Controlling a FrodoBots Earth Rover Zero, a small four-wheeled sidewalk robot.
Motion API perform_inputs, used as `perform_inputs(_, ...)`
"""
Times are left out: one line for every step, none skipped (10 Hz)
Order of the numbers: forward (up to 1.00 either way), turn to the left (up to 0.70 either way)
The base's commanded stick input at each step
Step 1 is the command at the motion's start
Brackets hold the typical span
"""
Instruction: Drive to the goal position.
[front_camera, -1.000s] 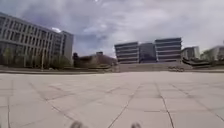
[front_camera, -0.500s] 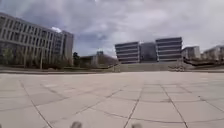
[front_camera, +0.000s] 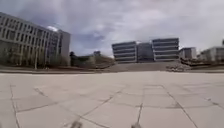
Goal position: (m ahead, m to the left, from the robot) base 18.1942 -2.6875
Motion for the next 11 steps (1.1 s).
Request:
perform_inputs(0.7, 0.0)
perform_inputs(0.7, 0.0)
perform_inputs(0.7, 0.0)
perform_inputs(0.7, 0.0)
perform_inputs(0.7, 0.0)
perform_inputs(0.7, 0.0)
perform_inputs(0.7, 0.0)
perform_inputs(0.7, 0.0)
perform_inputs(0.7, 0.0)
perform_inputs(0.7, 0.0)
perform_inputs(0.7, 0.0)
